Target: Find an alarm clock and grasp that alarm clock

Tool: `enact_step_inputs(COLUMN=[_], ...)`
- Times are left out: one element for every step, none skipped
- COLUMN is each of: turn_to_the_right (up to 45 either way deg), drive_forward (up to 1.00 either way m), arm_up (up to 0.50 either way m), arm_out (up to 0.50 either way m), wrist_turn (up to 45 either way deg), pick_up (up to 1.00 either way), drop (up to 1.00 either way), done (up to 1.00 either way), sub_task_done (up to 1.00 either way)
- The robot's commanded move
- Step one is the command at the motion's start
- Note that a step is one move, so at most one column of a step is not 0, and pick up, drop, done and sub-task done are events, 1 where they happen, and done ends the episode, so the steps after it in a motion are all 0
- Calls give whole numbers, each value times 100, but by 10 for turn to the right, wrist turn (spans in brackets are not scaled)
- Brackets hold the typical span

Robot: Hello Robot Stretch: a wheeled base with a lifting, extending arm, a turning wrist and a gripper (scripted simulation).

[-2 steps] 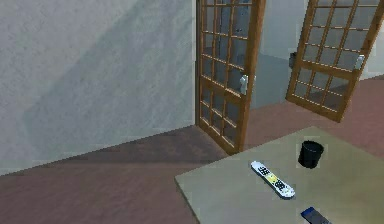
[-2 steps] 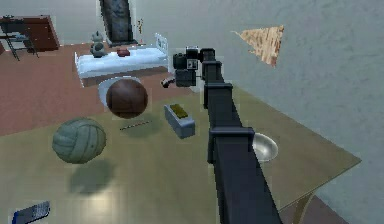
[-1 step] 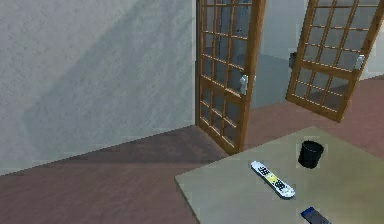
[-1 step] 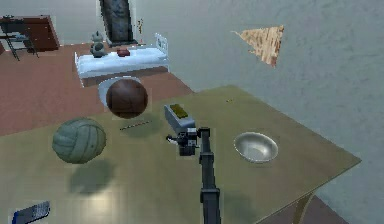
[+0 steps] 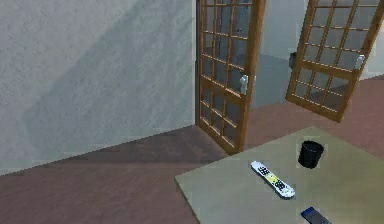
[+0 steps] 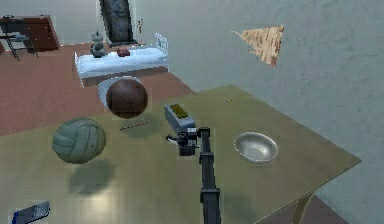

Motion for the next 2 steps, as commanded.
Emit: enact_step_inputs(turn_to_the_right=[0, 0], drive_forward=[0, 0], arm_up=[10, 0], arm_out=[0, 0], wrist_turn=[0, 0], pick_up=[0, 0], drop=[0, 0], done=[0, 100], sub_task_done=[0, 0])
